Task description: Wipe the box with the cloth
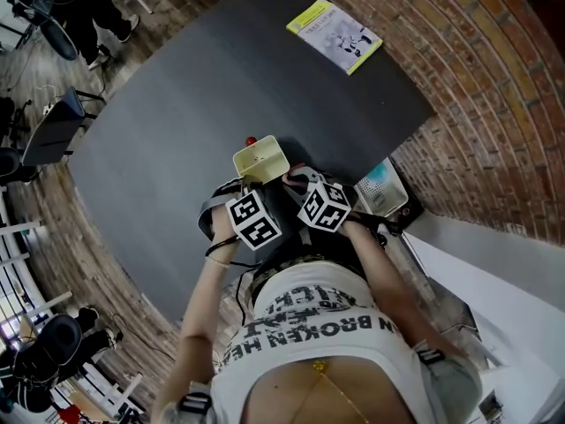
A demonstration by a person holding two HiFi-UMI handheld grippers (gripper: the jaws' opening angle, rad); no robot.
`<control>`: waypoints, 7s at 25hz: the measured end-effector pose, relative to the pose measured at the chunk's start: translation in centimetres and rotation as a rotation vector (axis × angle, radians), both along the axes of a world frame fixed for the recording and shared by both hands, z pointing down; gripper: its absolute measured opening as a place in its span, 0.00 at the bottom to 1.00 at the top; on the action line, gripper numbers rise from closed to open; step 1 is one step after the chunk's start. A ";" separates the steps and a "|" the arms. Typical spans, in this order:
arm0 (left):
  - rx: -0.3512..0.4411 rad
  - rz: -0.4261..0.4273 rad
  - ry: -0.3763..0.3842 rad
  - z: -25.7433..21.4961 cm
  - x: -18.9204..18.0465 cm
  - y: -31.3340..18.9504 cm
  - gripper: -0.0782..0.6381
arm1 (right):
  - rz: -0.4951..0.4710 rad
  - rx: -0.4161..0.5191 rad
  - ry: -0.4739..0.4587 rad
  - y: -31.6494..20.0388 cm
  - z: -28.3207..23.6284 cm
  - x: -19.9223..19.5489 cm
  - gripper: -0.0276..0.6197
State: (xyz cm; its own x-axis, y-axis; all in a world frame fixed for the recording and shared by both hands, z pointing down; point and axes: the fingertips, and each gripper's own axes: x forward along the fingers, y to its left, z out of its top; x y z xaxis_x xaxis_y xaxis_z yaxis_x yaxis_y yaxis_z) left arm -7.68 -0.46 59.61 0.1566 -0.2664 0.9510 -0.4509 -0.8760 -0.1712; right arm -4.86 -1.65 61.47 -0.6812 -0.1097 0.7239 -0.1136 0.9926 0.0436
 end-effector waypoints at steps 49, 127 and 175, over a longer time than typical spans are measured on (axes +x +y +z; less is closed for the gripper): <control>0.003 0.207 0.005 1.7 -2.3 0.6 0.24 | 0.001 0.004 0.020 -0.1 0.3 -1.0 0.07; 0.846 -0.778 0.768 -23.0 -2.0 -2.3 0.12 | -0.171 -0.046 -0.789 -3.9 -26.2 -0.8 0.07; 0.884 -0.724 0.807 -24.8 4.5 -2.9 0.12 | -0.106 -0.009 -0.791 -4.1 -27.1 4.9 0.07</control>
